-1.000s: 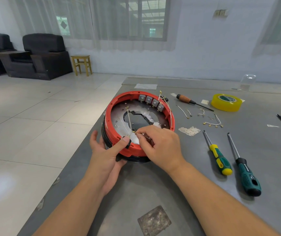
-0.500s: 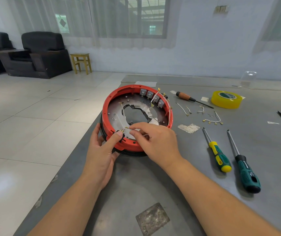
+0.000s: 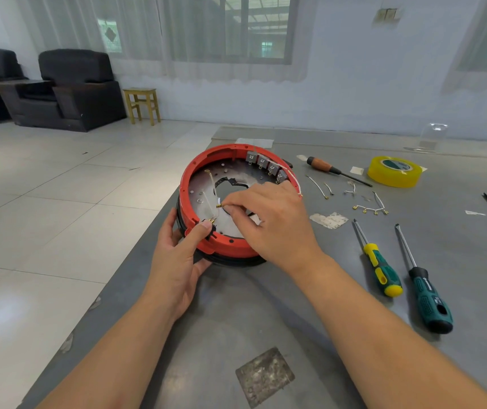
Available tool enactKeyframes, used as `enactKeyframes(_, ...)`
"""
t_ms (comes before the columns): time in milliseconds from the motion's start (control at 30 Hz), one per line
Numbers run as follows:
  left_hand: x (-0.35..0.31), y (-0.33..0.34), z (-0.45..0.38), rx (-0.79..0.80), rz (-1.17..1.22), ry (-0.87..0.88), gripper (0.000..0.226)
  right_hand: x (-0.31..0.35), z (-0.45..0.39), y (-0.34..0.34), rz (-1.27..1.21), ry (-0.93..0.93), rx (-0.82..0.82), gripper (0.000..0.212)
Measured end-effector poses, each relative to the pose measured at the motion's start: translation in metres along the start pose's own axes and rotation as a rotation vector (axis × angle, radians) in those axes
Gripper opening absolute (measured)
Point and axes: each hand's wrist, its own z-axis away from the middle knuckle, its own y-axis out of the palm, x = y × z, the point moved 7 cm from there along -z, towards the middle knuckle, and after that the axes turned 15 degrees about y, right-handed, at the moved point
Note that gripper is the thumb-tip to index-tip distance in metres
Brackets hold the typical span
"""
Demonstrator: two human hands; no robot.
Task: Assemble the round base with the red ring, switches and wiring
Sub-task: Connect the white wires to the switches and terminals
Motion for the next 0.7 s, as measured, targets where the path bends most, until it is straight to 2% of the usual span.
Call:
enactKeyframes(133, 0.002, -0.002, -0.001, -0.019, -0.005, -0.009, 0.063, -0.001, -0.005, -0.003, 0.101, -0.049, -0.078, 0.010)
enactKeyframes(367, 0.009, -0.008, -0.004, -0.042, 0.013, -0.063, 0.071, -0.026, -0.011, -0.012, 0.195, 0.030, -0.136, 0.011)
enactKeyframes(467, 0.010, -0.008, -0.005, -0.035, 0.013, -0.071, 0.077, -0.030, -0.021, -0.031, 0.203, 0.079, -0.270, 0.011)
enactKeyframes(567, 0.011, -0.008, -0.006, -0.038, 0.015, -0.072, 0.070, -0.040, -0.031, -0.053, 0.197, 0.139, -0.415, 0.009)
enactKeyframes(633, 0.012, -0.008, -0.006, -0.038, 0.009, -0.073, 0.068, -0.047, -0.033, -0.055, 0.207, 0.173, -0.407, 0.010)
enactKeyframes(700, 0.012, -0.008, -0.006, -0.038, 0.004, -0.074, 0.067, -0.053, -0.030, -0.041, 0.222, 0.220, -0.281, 0.010)
